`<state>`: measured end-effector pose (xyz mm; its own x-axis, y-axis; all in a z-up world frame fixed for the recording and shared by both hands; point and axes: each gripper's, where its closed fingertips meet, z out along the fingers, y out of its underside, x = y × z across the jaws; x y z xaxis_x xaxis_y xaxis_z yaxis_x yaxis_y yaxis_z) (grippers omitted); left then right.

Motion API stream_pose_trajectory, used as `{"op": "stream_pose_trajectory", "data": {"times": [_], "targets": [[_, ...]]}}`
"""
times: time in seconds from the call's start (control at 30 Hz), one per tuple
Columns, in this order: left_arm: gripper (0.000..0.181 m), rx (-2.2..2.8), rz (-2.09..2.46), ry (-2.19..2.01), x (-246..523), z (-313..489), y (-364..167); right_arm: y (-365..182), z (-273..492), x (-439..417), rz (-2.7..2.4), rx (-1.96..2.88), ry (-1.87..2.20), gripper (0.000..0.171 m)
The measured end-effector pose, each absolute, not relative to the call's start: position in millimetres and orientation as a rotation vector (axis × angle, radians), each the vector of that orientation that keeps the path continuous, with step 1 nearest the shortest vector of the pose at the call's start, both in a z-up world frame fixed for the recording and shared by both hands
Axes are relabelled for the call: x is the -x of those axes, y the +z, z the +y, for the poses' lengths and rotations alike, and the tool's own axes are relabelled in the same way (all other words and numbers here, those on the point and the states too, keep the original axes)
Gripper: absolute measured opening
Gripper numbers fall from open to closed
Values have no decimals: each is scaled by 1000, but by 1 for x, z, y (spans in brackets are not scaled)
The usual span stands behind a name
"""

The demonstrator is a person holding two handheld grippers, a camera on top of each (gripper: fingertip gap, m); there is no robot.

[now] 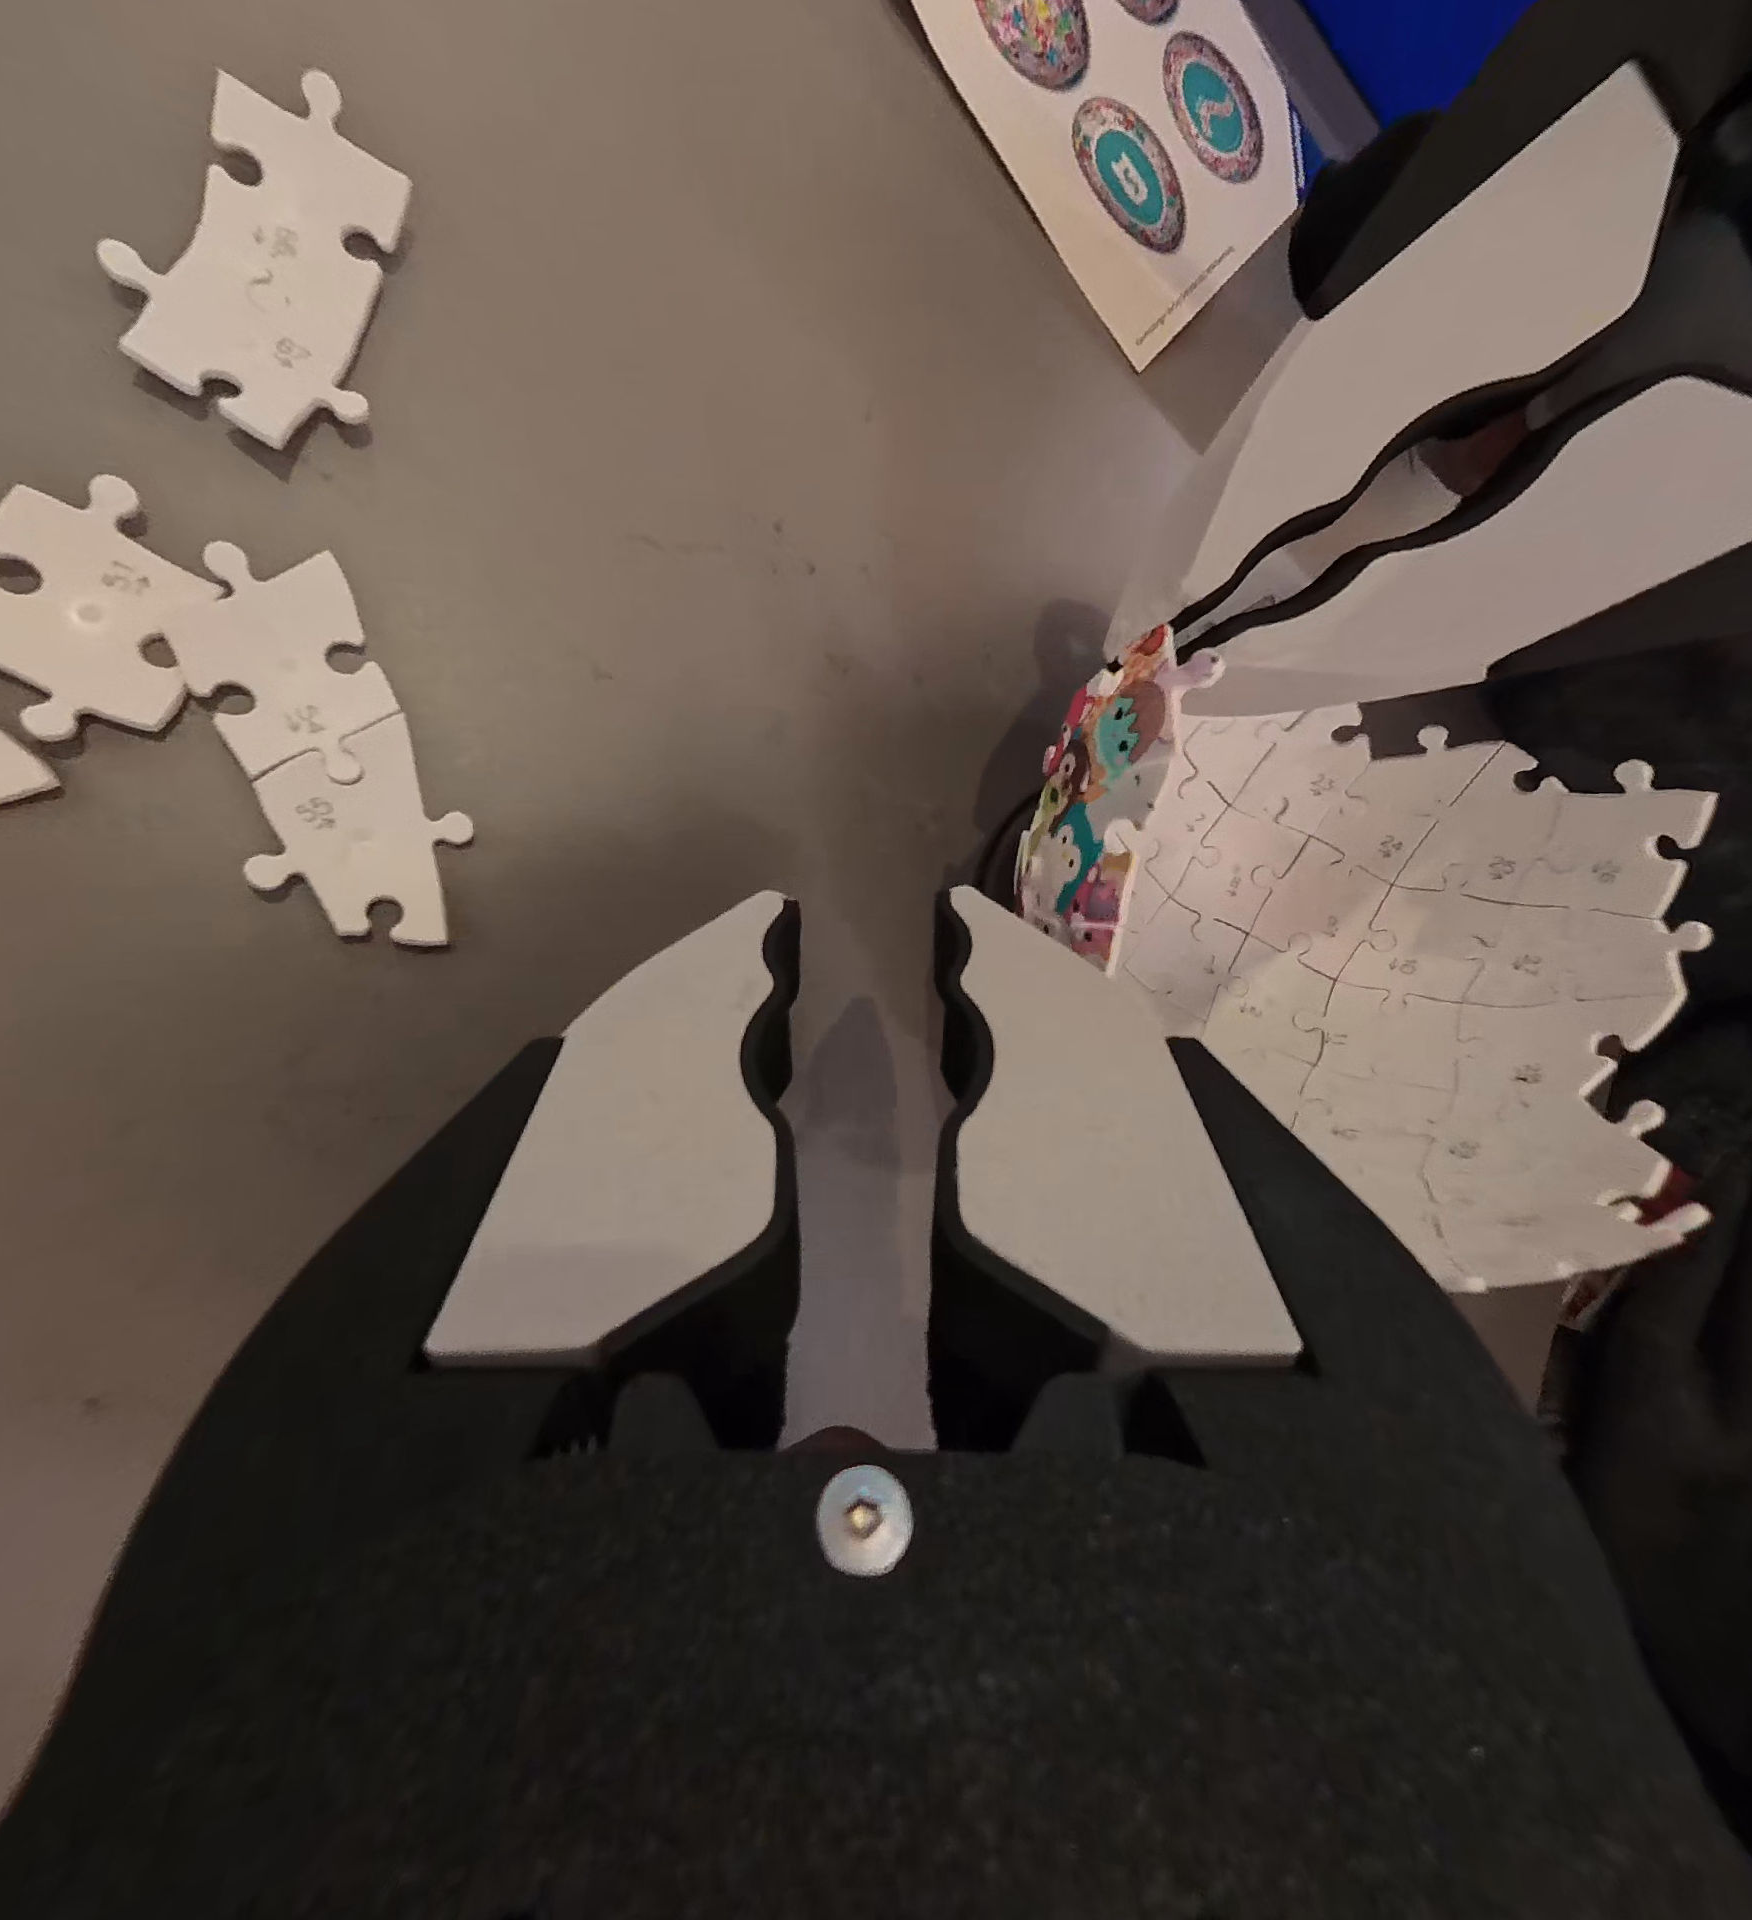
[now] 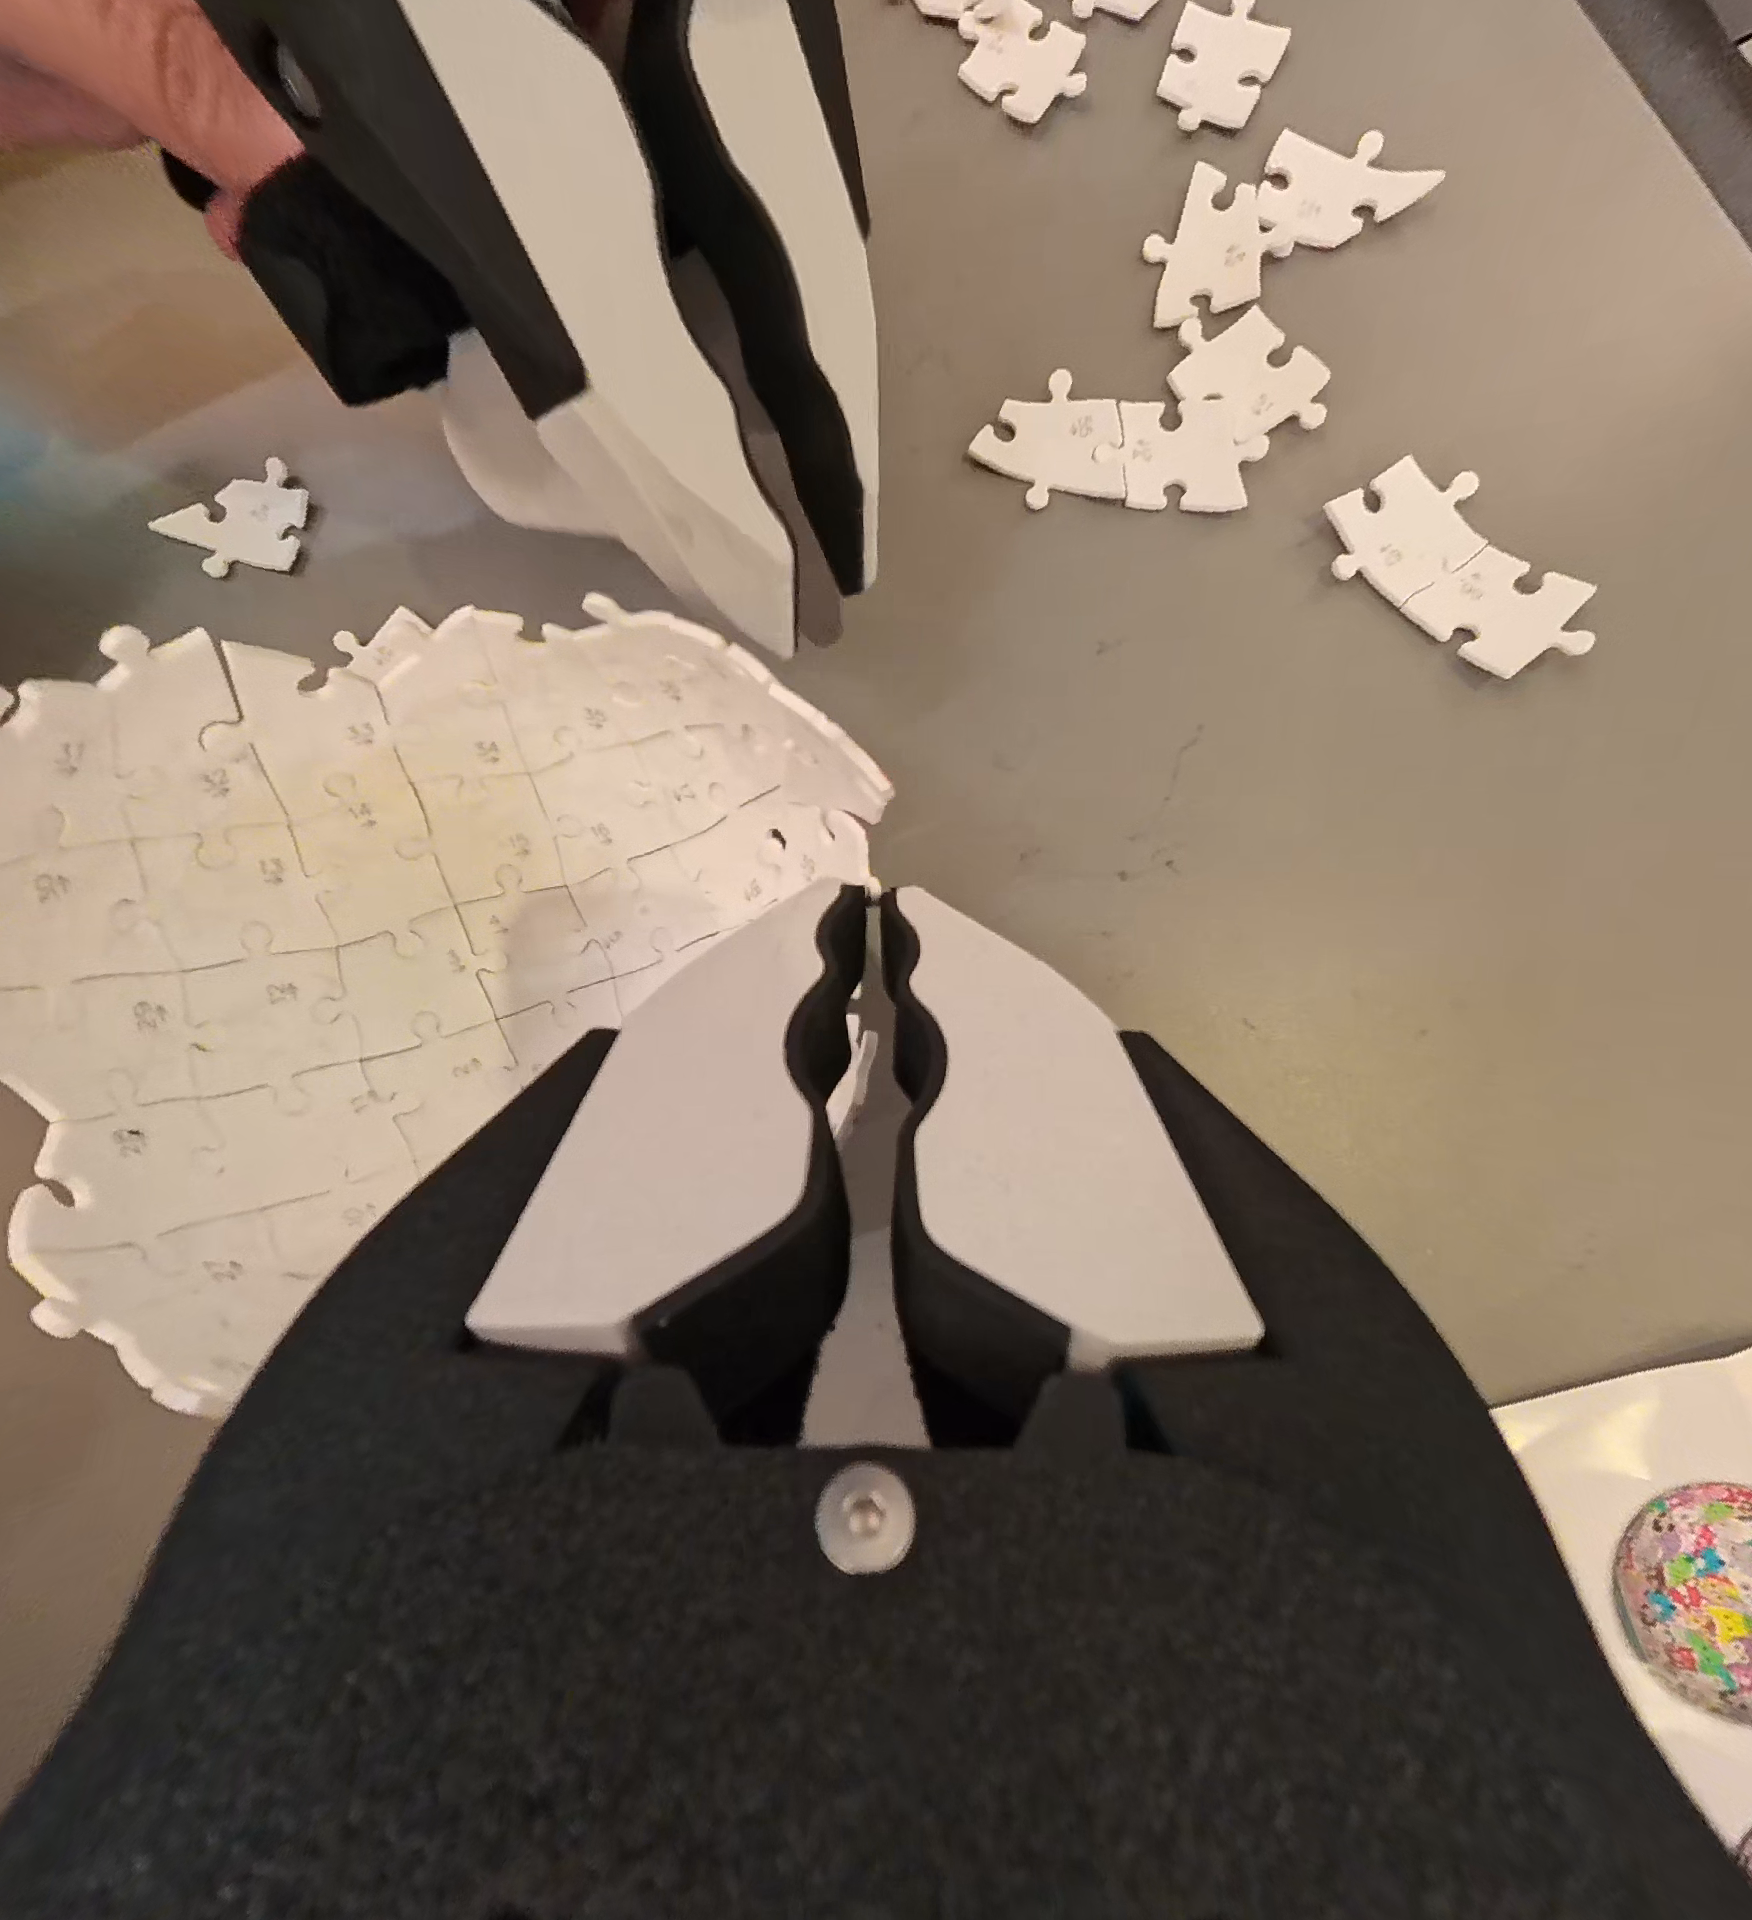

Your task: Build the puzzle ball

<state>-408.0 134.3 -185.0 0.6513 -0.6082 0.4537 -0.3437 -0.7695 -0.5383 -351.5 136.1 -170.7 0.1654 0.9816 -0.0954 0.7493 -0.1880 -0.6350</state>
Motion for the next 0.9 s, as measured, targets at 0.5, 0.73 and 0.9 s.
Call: {"op": "stream_pose_trajectory", "data": {"times": [0.5, 0.73, 0.9], "targets": [[20, 2414, 781, -920, 391, 150, -203, -161, 137, 349, -1719, 1868, 654, 21], [20, 2331, 868, -955, 385, 161, -202, -145, 136, 354, -1926, 1604, 690, 27], [20, 2249, 858, -894, 387, 169, -196, -144, 130, 363, -2129, 1370, 655, 27]]}}
